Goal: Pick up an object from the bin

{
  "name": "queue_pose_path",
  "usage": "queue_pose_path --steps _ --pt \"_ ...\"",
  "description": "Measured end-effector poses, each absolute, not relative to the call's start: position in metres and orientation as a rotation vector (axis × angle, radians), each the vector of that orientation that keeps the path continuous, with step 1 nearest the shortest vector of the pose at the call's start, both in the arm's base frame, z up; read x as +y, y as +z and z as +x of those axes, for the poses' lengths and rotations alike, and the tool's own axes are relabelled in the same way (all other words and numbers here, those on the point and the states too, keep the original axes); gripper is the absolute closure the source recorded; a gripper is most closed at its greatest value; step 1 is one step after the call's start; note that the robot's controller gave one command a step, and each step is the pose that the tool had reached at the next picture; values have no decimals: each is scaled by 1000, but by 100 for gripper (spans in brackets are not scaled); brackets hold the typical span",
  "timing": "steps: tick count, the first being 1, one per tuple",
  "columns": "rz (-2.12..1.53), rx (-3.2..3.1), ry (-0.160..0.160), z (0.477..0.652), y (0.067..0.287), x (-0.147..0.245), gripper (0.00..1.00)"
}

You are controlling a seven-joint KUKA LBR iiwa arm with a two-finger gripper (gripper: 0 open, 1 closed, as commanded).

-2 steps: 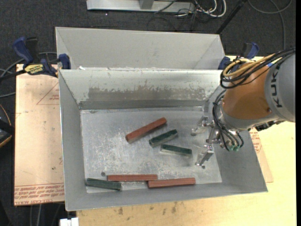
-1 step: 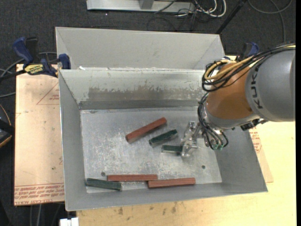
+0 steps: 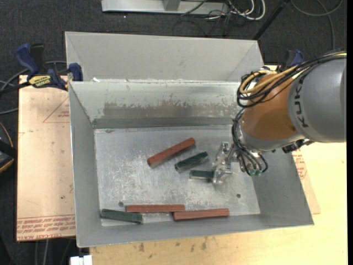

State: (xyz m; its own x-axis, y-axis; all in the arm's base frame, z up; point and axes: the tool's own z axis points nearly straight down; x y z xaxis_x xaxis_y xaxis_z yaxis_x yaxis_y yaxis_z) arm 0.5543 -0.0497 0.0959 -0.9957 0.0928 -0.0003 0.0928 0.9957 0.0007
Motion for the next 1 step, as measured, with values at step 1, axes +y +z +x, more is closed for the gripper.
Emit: queue_pose_path --steps 1 --pt "95 3137 0 565 214 -59 100"
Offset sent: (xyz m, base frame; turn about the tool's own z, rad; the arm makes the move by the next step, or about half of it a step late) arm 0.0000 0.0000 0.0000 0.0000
